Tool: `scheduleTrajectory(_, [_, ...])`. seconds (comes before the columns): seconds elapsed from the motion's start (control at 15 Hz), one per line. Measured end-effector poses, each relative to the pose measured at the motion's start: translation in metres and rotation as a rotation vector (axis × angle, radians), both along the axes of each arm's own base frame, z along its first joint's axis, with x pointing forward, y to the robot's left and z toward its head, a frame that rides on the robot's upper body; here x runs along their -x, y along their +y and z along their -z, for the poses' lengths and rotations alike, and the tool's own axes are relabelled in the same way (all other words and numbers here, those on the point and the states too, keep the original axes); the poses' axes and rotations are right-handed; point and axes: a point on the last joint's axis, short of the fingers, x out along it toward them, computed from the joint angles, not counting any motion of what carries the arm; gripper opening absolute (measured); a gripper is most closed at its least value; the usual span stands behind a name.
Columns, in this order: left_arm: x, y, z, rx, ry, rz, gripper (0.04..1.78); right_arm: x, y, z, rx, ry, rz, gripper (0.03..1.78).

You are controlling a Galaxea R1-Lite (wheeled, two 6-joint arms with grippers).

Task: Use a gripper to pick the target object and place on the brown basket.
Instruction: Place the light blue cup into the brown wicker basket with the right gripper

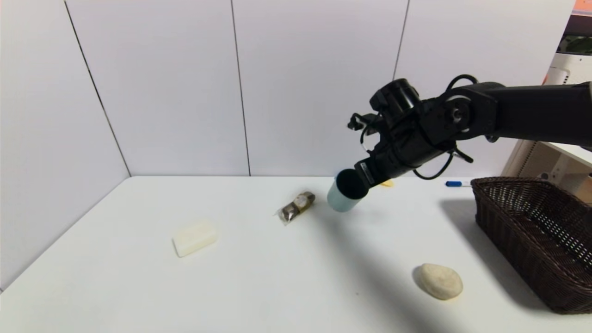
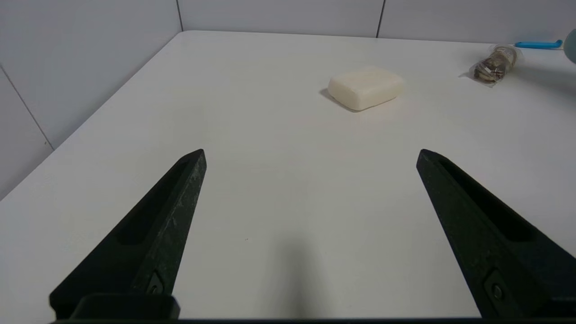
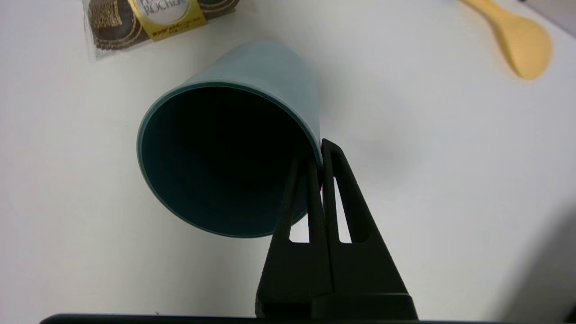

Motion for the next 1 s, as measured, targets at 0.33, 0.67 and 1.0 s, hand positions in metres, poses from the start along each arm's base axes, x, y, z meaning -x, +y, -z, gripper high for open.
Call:
scheduleTrajectory(0.33, [0.0, 0.0, 0.0, 0.0, 0.0, 0.0, 1.69, 0.015, -0.05, -0.051, -0.02, -0.129, 0.074, 0.05])
scheduleTrajectory(0.67, [0.0, 0.0, 0.0, 0.0, 0.0, 0.0, 1.69, 0.053, -0.125, -0.1, -0.006, -0.238, 0.232, 0.05])
scheduleTrajectory(1.0, [0.0, 0.0, 0.0, 0.0, 0.0, 0.0, 1.69, 0.087, -0.203, -0.118, 0.021, -0.291, 0.487, 0.05])
